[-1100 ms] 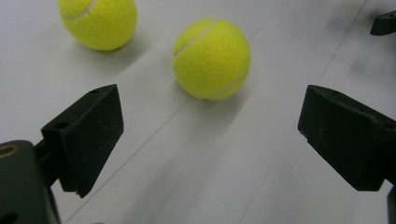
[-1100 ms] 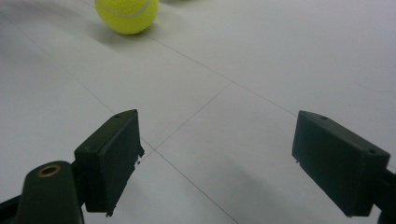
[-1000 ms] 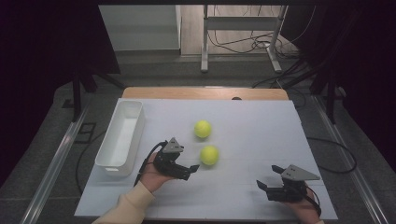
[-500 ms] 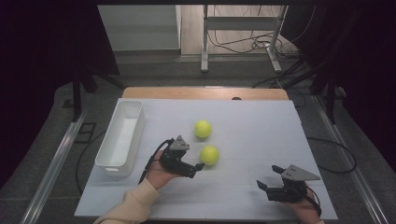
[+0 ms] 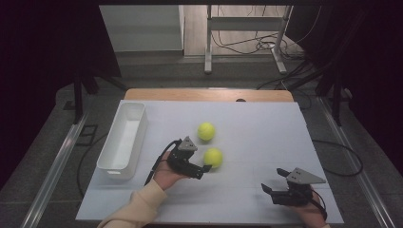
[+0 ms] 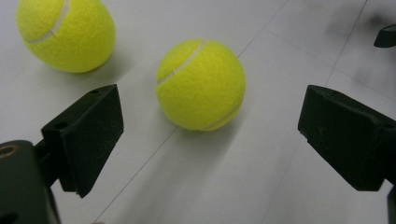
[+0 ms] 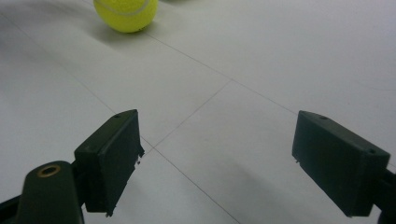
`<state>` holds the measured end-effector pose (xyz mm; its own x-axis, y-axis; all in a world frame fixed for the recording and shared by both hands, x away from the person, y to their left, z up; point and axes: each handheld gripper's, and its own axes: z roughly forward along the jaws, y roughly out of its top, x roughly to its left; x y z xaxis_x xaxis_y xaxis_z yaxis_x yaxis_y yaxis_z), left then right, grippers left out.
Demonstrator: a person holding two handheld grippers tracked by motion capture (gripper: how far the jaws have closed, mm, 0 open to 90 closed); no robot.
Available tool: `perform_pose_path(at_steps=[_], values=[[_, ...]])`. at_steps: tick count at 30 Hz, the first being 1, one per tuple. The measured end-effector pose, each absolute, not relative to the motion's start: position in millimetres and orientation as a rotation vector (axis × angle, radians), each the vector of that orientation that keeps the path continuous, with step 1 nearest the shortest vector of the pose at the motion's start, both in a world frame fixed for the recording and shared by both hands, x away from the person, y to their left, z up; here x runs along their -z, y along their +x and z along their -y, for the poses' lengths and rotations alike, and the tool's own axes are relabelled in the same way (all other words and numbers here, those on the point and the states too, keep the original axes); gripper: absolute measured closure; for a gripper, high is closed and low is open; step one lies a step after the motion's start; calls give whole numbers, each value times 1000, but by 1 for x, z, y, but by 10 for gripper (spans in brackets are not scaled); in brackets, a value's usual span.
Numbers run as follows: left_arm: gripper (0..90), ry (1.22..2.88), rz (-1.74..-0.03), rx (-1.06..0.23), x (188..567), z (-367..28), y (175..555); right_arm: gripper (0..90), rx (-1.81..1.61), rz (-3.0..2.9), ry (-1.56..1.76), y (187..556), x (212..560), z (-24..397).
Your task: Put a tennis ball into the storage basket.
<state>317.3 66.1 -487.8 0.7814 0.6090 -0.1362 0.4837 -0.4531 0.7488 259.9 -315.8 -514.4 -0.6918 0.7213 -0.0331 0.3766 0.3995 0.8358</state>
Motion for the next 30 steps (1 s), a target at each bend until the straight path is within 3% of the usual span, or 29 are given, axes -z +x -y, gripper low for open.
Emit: perform_pose_path(at_steps=[30], values=[[75,2185,-810,-121,505,-36,344,160,-1206,-2267,953,260,515,316]])
